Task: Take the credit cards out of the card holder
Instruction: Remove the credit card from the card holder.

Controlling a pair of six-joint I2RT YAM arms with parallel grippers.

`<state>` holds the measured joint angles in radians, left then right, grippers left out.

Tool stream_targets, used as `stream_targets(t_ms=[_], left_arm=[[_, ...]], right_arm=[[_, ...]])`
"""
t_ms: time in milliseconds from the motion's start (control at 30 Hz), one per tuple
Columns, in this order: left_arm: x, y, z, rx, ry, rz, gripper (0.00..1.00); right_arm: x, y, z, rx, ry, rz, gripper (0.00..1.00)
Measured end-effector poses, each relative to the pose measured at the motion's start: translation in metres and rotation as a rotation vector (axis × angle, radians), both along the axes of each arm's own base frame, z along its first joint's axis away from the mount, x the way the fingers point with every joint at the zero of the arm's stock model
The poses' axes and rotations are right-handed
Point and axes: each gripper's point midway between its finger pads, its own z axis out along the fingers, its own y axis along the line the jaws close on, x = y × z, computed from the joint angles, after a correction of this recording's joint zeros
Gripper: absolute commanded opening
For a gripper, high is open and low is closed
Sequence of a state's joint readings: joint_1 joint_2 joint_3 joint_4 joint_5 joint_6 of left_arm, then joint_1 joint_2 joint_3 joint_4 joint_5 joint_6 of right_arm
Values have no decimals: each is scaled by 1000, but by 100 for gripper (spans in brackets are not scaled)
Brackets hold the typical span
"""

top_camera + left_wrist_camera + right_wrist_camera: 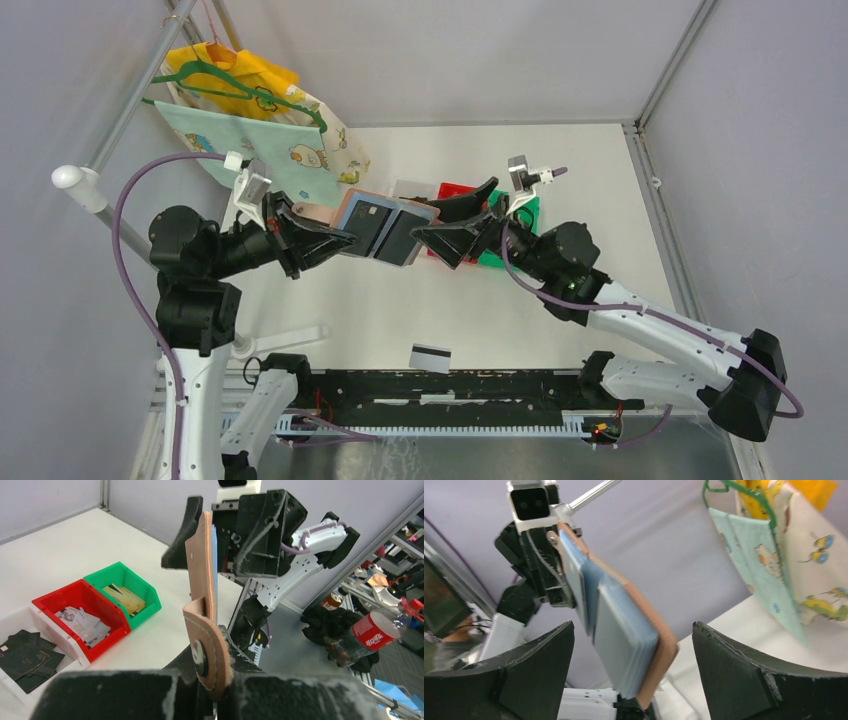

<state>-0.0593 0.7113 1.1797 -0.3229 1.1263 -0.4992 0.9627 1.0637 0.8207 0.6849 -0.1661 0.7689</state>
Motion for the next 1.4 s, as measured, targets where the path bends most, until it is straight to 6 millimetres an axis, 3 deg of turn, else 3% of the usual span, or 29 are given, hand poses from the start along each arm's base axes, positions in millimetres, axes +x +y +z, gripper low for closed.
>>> stream_targets(t_ms=[100,200,367,467,733,967,1033,1100,1167,1200,1267,1333,1400], left_arm=[[-4,-1,-4,40,-7,-35,3],[-10,-2,-14,72,2,-85,5],[-16,-1,-34,127,16,-137,6],[-19,-1,-41,148,13,-158,4],[-22,0,-54,170,40,-186,3],[-24,0,-55,170,41,-187,2],[-24,0,-55,170,40,-187,2],[-24,0,-55,171,40,-187,2],[-24,0,-55,170,40,-189,11],[-26,0,-54,167,40,-196,28],[-27,0,-54,167,30,-202,47],[-27,0,-54,168,17,-208,54],[-29,-1,-53,164,14,-218,55]], right_arm=[[12,-6,0,-82,-65,-29,96],[15,-7,12,-151,-158,-25,96],[-3,1,44,-227,-371,89,94],[-15,9,51,-244,-448,177,91],[-19,36,13,-329,-423,368,84],[-30,51,-1,-344,-403,458,60],[-36,56,-1,-342,-405,484,46],[-40,61,-2,-342,-403,504,26],[-42,65,-3,-342,-399,518,8],[-42,66,-3,-341,-393,521,3],[-42,67,-4,-342,-378,524,0],[-42,67,-5,-345,-367,527,0],[-42,68,-6,-346,-356,531,0]])
